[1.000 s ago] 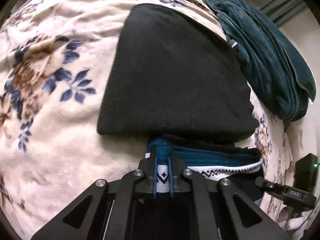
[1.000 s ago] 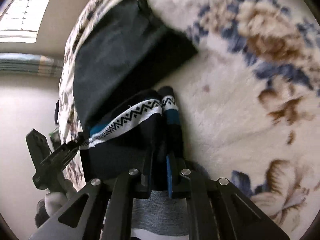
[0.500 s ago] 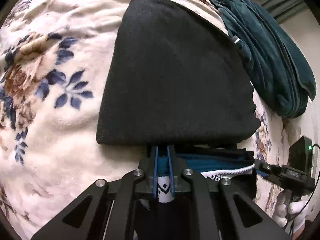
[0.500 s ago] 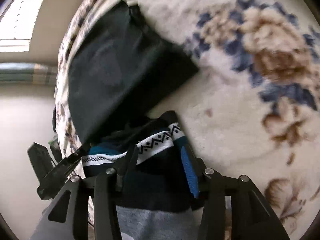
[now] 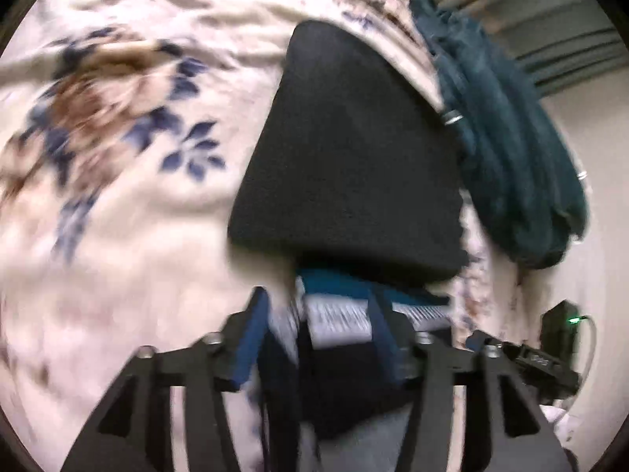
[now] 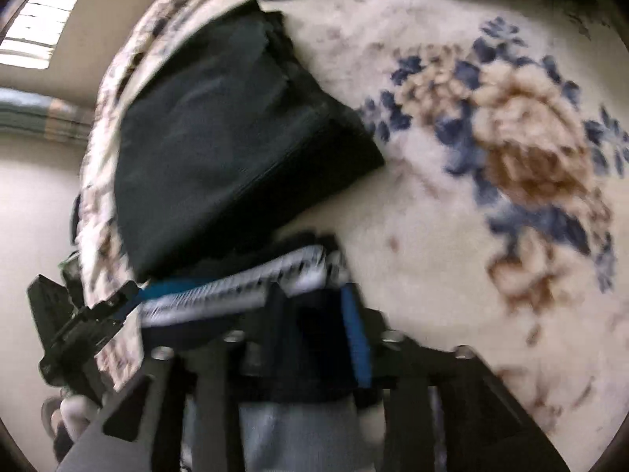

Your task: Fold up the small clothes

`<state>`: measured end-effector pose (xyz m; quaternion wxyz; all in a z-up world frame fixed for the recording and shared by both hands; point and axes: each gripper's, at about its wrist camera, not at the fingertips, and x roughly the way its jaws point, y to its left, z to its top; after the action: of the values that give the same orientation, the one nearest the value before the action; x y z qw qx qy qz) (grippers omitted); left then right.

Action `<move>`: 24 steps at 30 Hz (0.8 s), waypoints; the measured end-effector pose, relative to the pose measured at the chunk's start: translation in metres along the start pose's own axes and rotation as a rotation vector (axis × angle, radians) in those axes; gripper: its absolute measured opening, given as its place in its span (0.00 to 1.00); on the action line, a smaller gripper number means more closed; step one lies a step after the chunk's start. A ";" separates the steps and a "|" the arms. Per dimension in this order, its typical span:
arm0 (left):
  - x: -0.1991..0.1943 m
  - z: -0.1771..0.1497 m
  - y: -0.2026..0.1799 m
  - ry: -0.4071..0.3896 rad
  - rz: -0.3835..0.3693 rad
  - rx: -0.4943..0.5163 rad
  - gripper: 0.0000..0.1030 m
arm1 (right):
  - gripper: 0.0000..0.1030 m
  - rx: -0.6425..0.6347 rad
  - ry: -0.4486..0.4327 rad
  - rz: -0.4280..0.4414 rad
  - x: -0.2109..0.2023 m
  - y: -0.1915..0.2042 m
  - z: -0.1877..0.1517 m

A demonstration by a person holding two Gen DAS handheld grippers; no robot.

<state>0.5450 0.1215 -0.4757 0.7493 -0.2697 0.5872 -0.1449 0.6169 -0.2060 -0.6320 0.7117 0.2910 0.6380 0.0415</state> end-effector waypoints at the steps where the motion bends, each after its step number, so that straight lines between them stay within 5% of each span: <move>1: -0.010 -0.016 -0.001 0.006 -0.013 -0.007 0.54 | 0.40 0.003 0.005 0.022 -0.010 -0.005 -0.012; 7: 0.001 -0.101 -0.008 0.140 -0.019 -0.043 0.51 | 0.41 0.071 0.137 0.075 -0.010 -0.037 -0.088; 9: 0.010 -0.116 -0.011 0.132 -0.008 -0.041 0.20 | 0.41 0.100 0.179 0.068 0.006 -0.047 -0.109; 10: 0.009 -0.121 -0.015 0.098 0.034 -0.005 0.15 | 0.38 0.129 0.179 0.089 0.011 -0.051 -0.117; 11: 0.008 -0.122 -0.018 0.078 0.072 0.039 0.15 | 0.10 0.145 0.161 0.118 0.011 -0.053 -0.121; 17: 0.005 -0.114 -0.009 0.099 0.103 0.035 0.18 | 0.06 0.160 0.089 0.078 -0.005 -0.059 -0.133; 21: -0.028 -0.133 -0.015 0.089 0.052 -0.006 0.27 | 0.15 0.093 0.119 0.096 -0.016 -0.048 -0.132; 23: -0.041 -0.152 -0.015 0.092 0.057 -0.016 0.28 | 0.42 0.093 0.118 0.103 -0.023 -0.051 -0.137; 24: -0.045 -0.162 -0.013 0.107 0.042 -0.031 0.29 | 0.47 0.100 0.123 0.115 -0.025 -0.054 -0.142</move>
<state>0.3795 0.0966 -0.4588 0.7154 -0.2607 0.6342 -0.1341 0.4628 -0.2098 -0.6376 0.6520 0.3593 0.6642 0.0682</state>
